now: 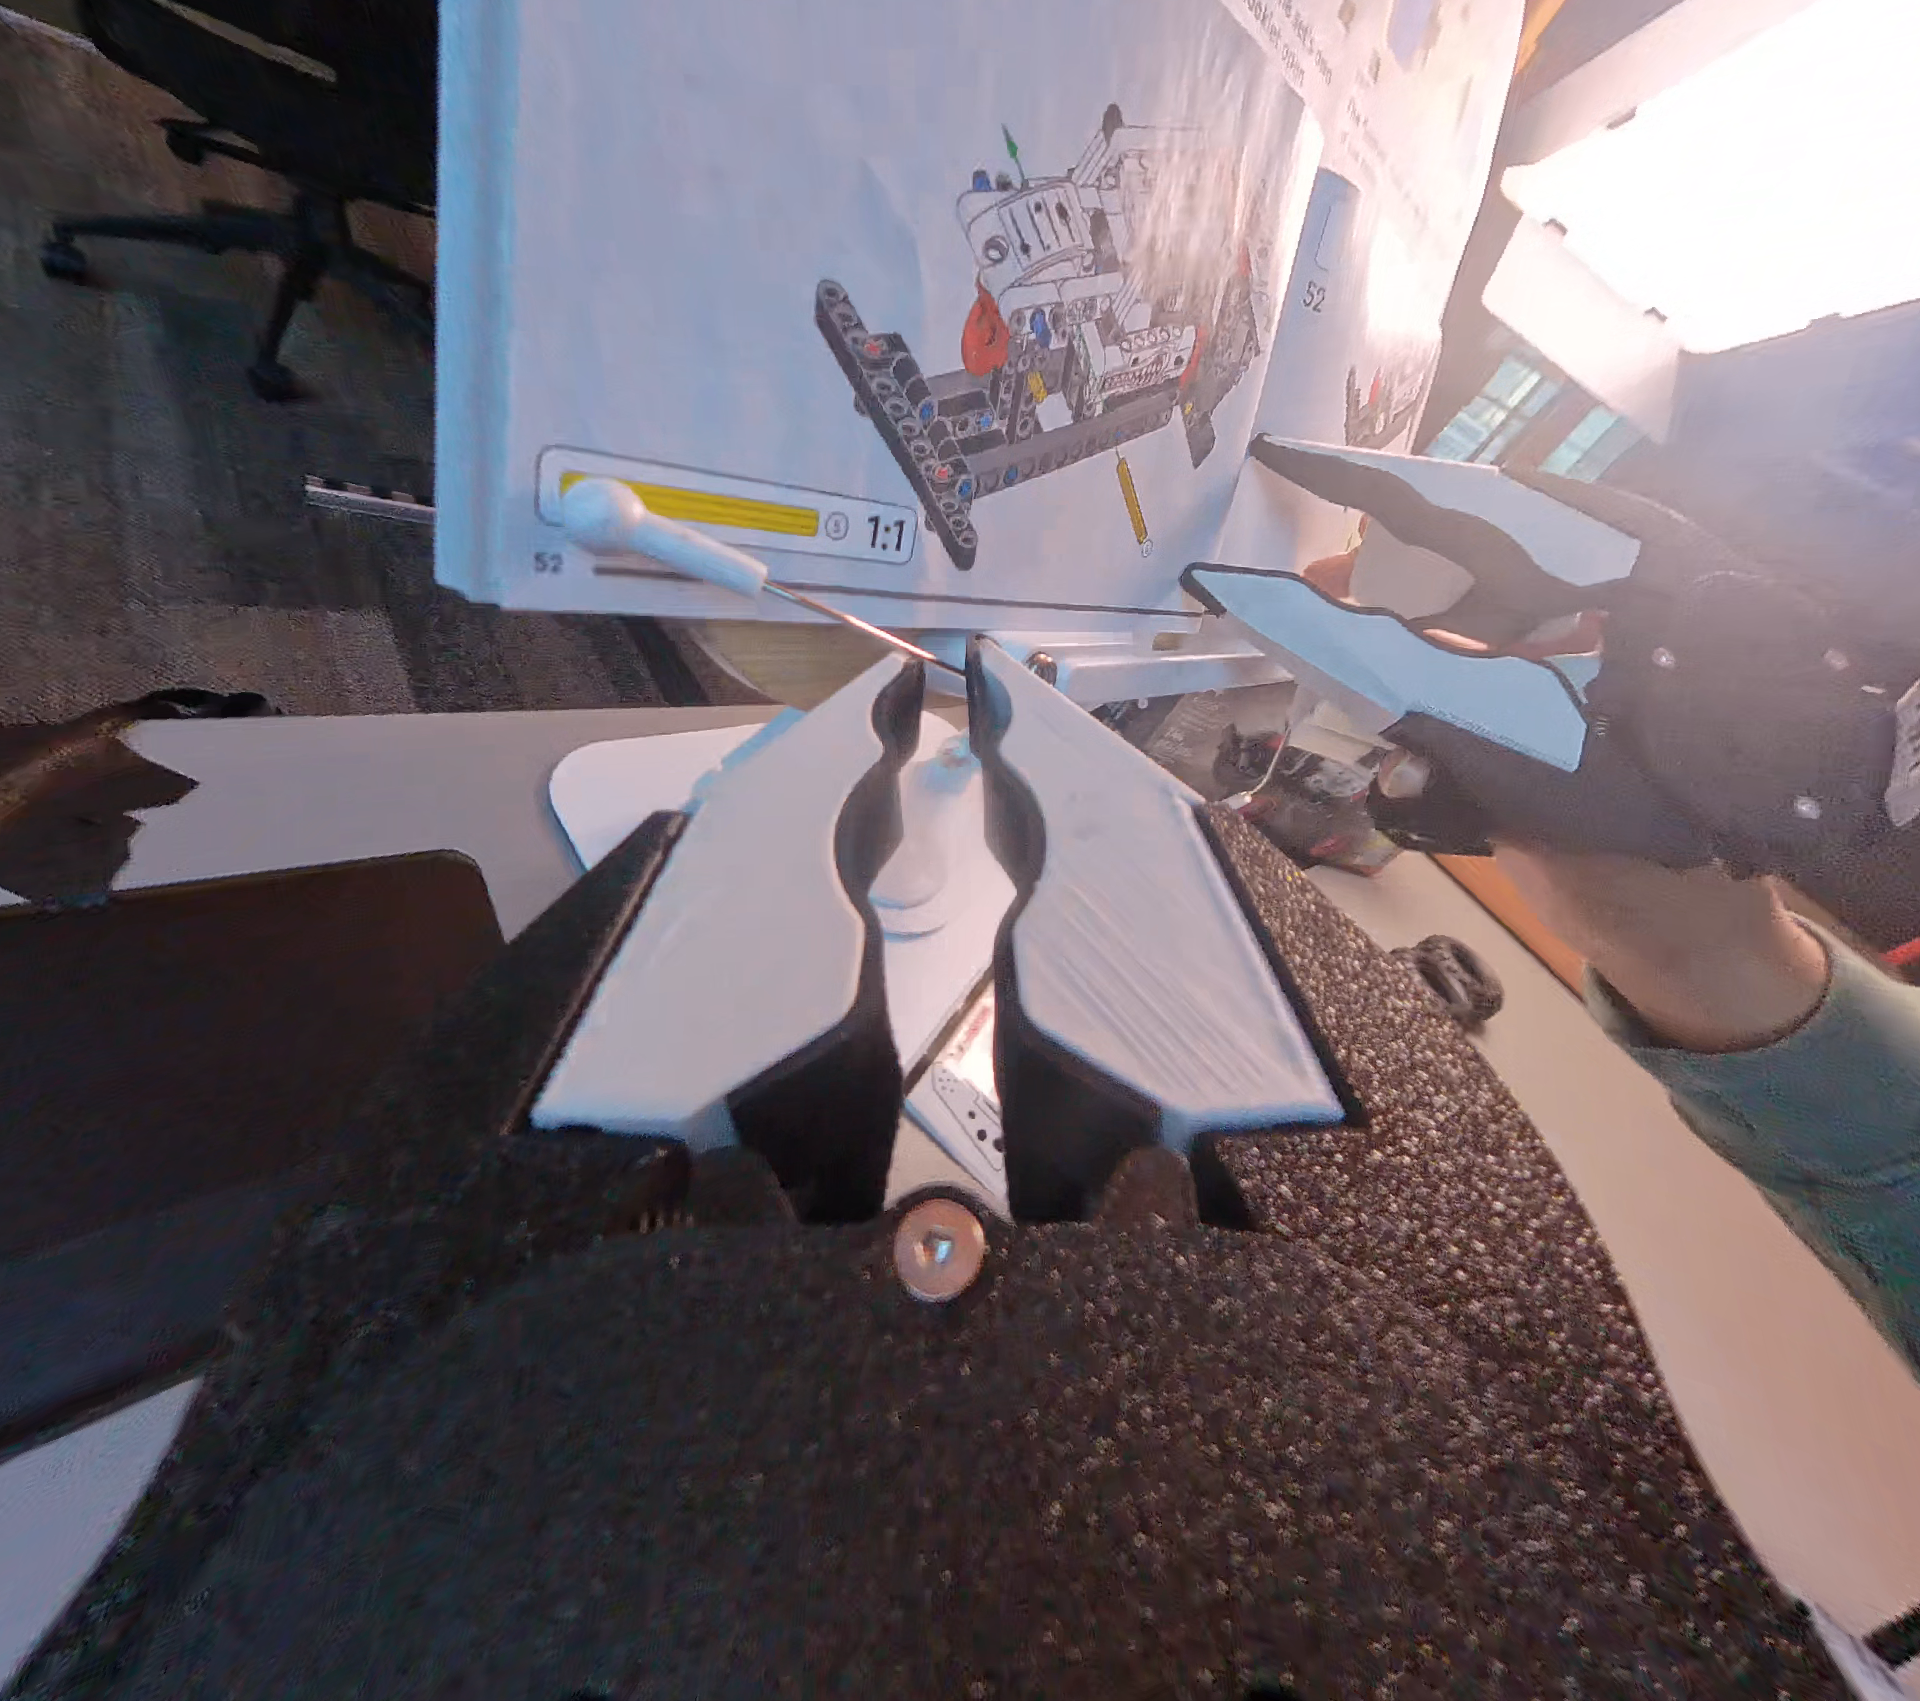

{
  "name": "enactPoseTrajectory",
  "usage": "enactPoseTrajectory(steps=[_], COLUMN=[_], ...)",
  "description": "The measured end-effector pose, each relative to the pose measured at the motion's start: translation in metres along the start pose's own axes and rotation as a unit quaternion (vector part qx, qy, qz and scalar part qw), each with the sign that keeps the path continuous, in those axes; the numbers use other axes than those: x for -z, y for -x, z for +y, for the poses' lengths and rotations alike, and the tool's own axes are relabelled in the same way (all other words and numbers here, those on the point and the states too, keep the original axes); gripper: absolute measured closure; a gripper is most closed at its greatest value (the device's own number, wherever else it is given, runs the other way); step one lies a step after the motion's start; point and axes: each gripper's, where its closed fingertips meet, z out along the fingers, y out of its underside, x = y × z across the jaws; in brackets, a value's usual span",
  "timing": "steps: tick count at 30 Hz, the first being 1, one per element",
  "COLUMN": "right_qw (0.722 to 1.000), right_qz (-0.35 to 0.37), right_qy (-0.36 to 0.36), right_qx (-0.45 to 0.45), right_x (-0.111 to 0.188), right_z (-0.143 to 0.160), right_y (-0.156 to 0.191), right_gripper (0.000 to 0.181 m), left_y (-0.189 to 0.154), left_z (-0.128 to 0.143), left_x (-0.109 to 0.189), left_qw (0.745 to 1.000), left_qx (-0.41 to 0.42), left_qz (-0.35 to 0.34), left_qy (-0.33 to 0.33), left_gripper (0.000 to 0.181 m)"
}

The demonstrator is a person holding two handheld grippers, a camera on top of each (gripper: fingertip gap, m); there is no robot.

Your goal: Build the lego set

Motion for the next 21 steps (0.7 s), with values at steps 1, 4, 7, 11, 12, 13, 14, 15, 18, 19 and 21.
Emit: enactPoseTrajectory(steps=[1, 4, 7, 11, 12, 13, 14, 15, 18, 19, 21], right_qw=[1.0, 1.0, 1.0, 1.0, 1.0, 1.0, 1.0, 1.0, 0.999, 0.998, 0.996], right_qz=[0.0, -0.005, -0.005, -0.008, -0.008, -0.005, 0.001, 0.008, 0.032, 0.043, 0.055], right_qy=[0.001, 0.005, 0.008, 0.018, 0.02, 0.021, 0.024, 0.027, 0.034, 0.038, 0.061], right_qx=[-0.001, -0.011, -0.01, -0.006, -0.003, 0.003, 0.009, 0.014, 0.022, 0.027, 0.035], right_x=[0.0, 0.003, 0.005, 0.004, 0.003, 0.001, -0.002, -0.006, -0.02, -0.025, -0.037], right_z=[0.0, -0.003, -0.007, -0.016, -0.02, -0.025, -0.03, -0.036, -0.056, -0.06, -0.056], right_y=[0.001, 0.001, -0.001, -0.001, 0.0, 0.001, 0.001, 0.001, 0.004, 0.004, 0.007], right_gripper=[0.135, 0.135, 0.134, 0.132, 0.13, 0.128, 0.124, 0.116, 0.087, 0.082, 0.078], left_y=[0.0, 0.0, 0.009, 0.023, 0.024, 0.024, 0.023, 0.02, 0.01, 0.006, -0.001], left_z=[0.001, 0.003, 0.003, 0.001, -0.002, -0.004, -0.005, -0.006, -0.009, -0.01, -0.01], left_x=[0.001, 0.002, 0.008, 0.028, 0.034, 0.039, 0.043, 0.046, 0.053, 0.054, 0.057], left_qw=[1.0, 0.999, 0.998, 0.996, 0.996, 0.997, 0.998, 0.998, 0.999, 1.0, 1.0], left_qx=[0.017, 0.051, 0.064, 0.091, 0.086, 0.074, 0.061, 0.047, 0.01, 0.0, -0.019], left_qz=[0.006, 0.015, 0.002, -0.01, -0.015, -0.02, -0.023, -0.026, -0.025, -0.024, -0.02], left_qy=[-0.003, -0.003, -0.007, -0.014, -0.018, -0.02, -0.019, -0.018, -0.018, -0.017, -0.011], left_gripper=[0.173, 0.172, 0.175, 0.175, 0.175, 0.175, 0.175, 0.175, 0.172, 0.171, 0.169])
